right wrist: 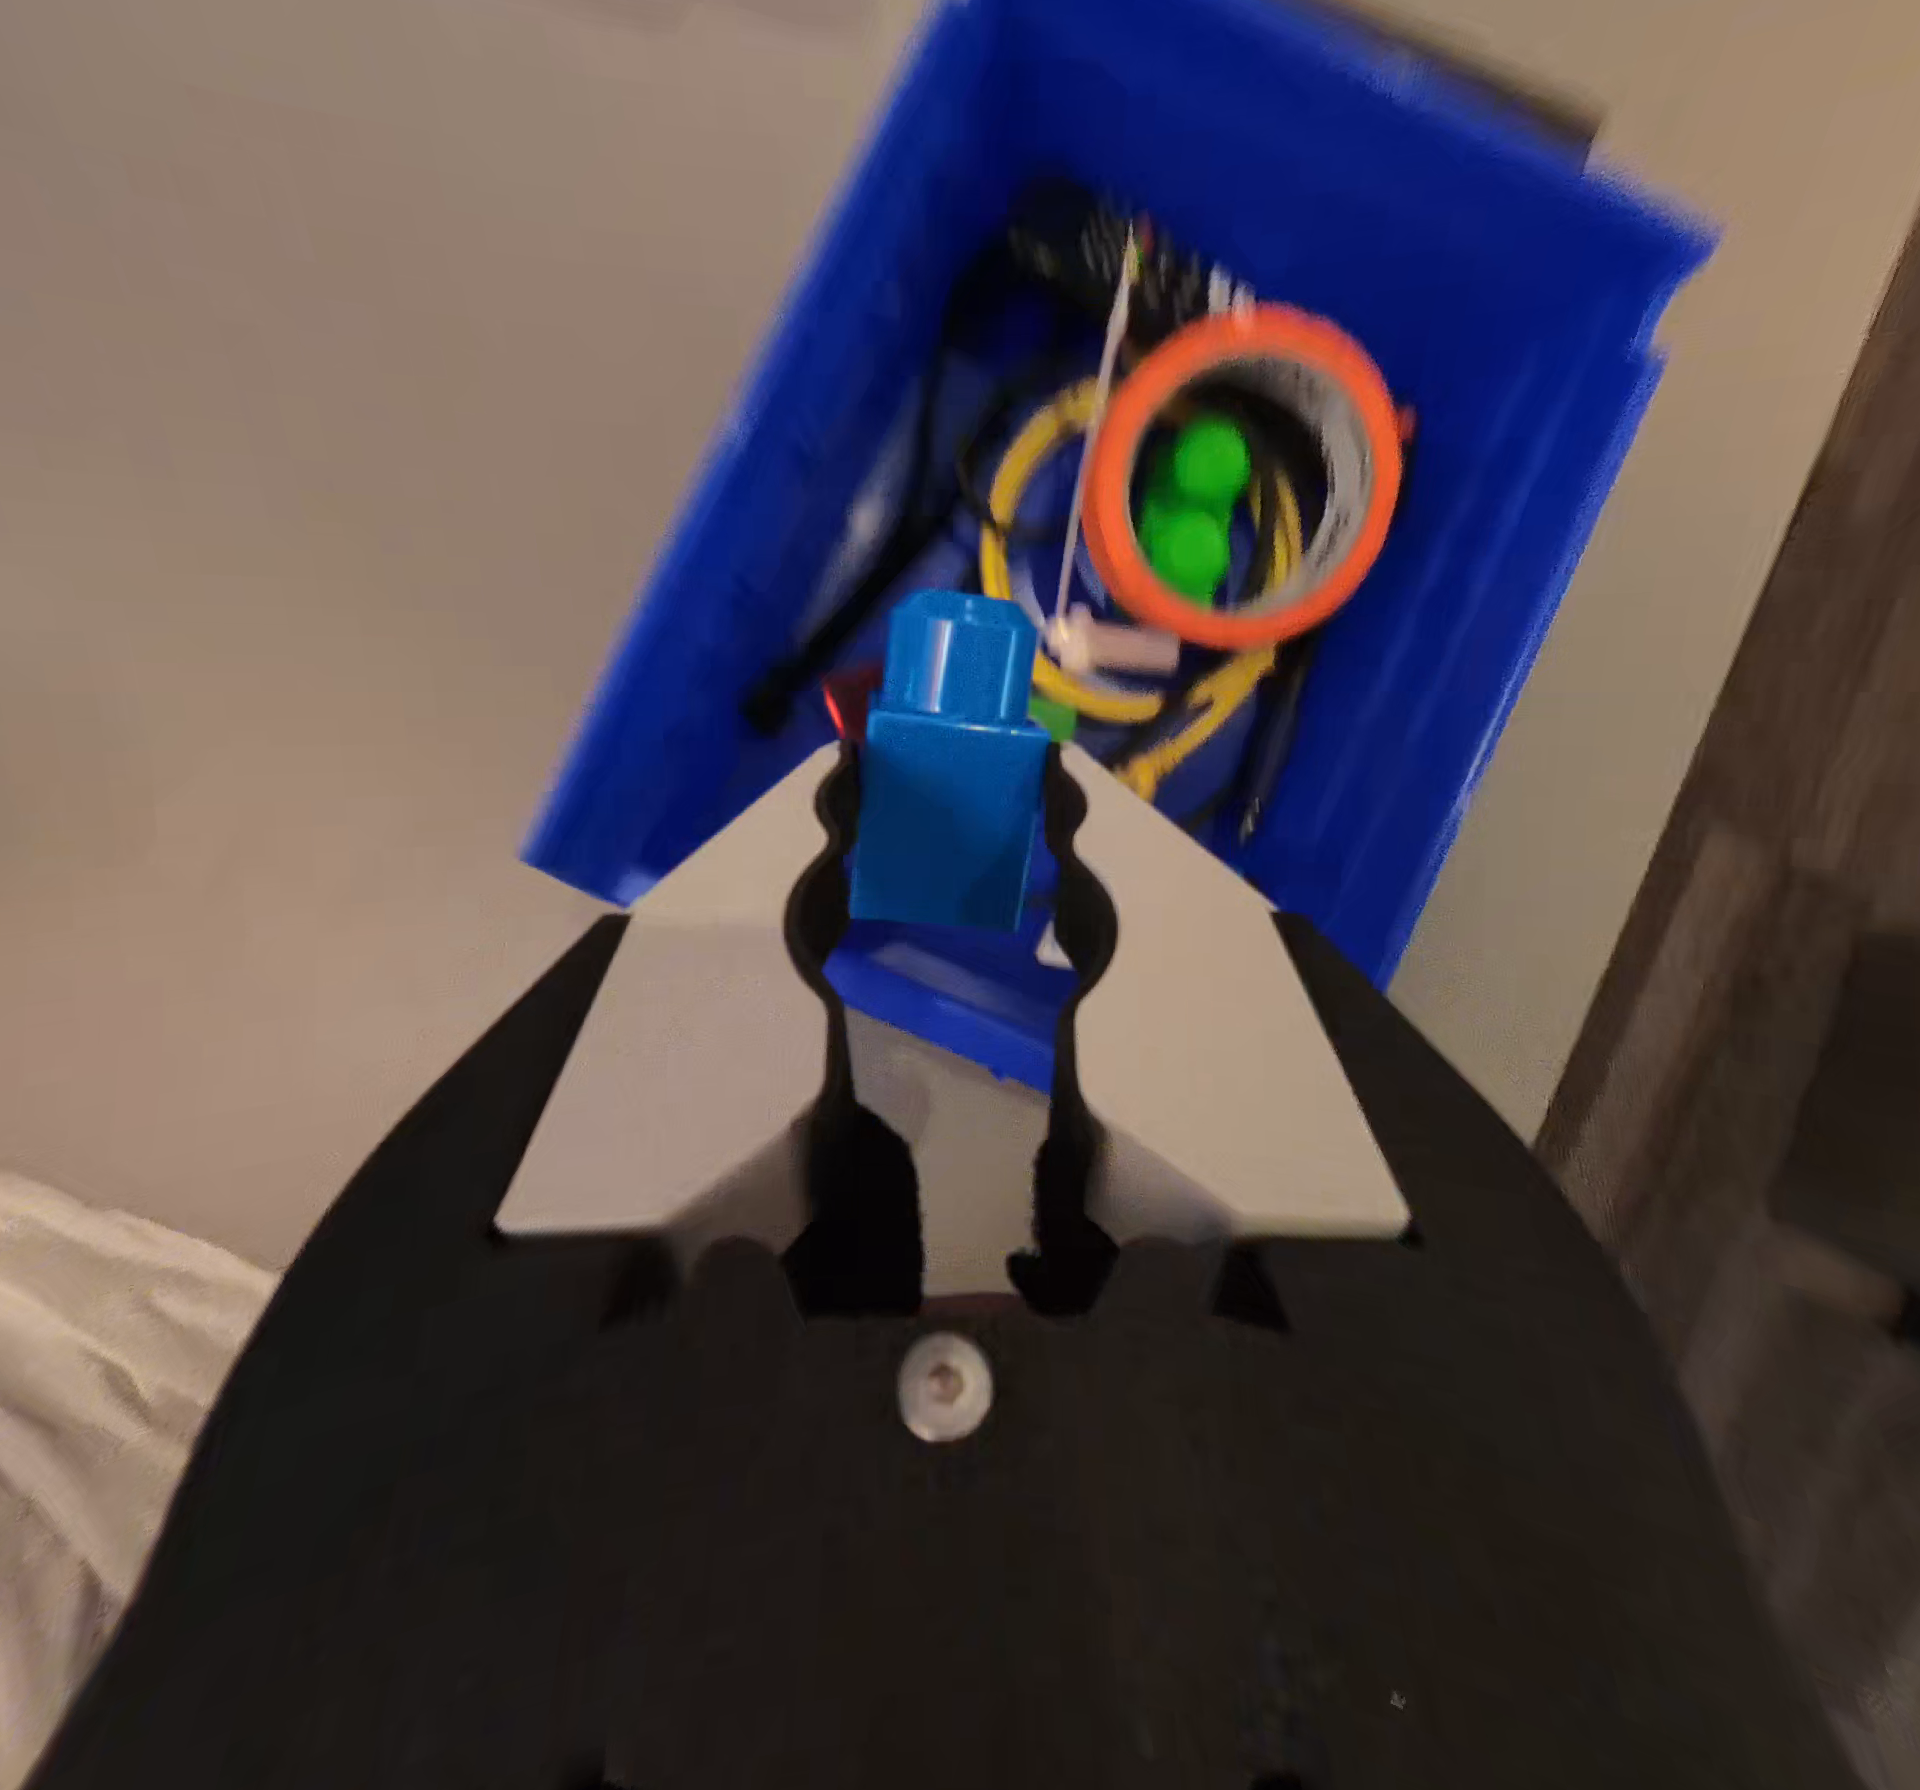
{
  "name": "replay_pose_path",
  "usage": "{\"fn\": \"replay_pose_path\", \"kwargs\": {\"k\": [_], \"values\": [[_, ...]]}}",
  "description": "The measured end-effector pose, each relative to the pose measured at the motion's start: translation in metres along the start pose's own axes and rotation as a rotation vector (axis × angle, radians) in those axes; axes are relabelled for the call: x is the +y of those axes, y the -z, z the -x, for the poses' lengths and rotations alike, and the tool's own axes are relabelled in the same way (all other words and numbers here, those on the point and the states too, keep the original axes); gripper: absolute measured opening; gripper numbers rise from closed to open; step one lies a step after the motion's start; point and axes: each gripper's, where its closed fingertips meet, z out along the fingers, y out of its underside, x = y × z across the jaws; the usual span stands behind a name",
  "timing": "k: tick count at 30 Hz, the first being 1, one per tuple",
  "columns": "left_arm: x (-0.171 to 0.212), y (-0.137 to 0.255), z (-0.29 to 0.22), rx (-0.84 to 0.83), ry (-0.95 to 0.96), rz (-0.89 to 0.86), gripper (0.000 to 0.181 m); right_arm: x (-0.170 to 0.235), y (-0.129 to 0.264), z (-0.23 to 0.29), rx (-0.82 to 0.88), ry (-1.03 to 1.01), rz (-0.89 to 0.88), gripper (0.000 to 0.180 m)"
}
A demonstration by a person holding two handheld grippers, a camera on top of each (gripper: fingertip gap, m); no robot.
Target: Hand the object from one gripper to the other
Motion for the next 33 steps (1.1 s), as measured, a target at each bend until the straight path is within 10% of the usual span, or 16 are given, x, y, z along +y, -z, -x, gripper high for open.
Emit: {"fn": "replay_pose_path", "kwargs": {"k": [9,19,27,33], "values": [[-0.006,-0.008,-0.01,0.059,-0.138,-0.028,0.057,0.096,-0.094,-0.002,-0.053,0.256,0.555,0.035],[0.005,-0.014,-0.024,0.056,-0.194,0.0,0.057,0.093,-0.1,-0.01,-0.014,0.246,0.513,0.055],[0.015,-0.017,-0.003,0.076,0.075,0.083,0.039,-0.036,0.034,0.059,-0.132,0.313,-0.269,0.064],[0.004,-0.008,0.01,0.095,0.177,0.038,0.043,-0.053,0.058,0.219,-0.638,0.497,-0.574,0.064]]}}
